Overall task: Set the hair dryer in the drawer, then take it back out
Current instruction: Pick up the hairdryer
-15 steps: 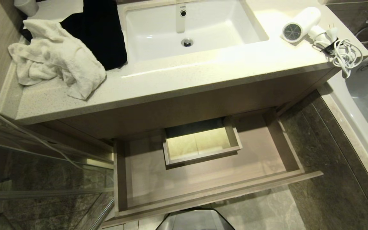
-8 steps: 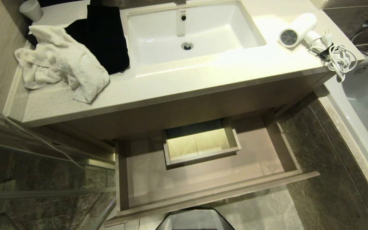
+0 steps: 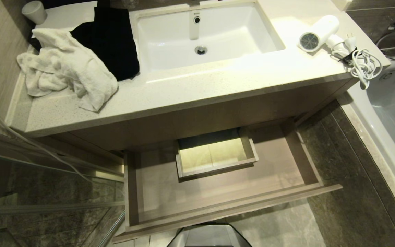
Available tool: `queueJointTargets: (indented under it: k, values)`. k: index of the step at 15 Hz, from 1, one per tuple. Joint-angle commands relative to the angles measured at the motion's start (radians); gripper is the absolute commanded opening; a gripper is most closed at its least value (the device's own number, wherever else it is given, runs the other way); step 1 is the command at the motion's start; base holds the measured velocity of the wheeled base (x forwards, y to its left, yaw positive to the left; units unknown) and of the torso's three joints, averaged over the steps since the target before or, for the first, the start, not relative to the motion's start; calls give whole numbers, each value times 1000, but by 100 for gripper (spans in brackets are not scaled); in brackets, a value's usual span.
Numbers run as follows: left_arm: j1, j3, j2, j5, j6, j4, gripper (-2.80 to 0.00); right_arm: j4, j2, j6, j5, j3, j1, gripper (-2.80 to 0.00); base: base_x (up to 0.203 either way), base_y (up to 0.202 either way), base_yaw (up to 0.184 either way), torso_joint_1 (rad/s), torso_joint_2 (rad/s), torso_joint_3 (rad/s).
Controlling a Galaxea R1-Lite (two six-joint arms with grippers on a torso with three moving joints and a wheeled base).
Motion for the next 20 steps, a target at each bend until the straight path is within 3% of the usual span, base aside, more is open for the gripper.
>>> queueJointTargets:
  k: [1, 8, 20]
  values:
    - [0, 0, 0, 0, 0, 0, -280, 0, -39, -1, 0, 0, 0, -280, 0, 0, 0, 0, 0, 0]
    - [0, 0, 0, 0, 0, 0, -280, 0, -39, -4, 3, 0, 0, -280, 0, 0, 0, 156, -12, 141]
    - [0, 0, 0, 0, 0, 0, -280, 0, -39, -4, 3, 0, 0, -280, 0, 0, 0, 312, -146, 162]
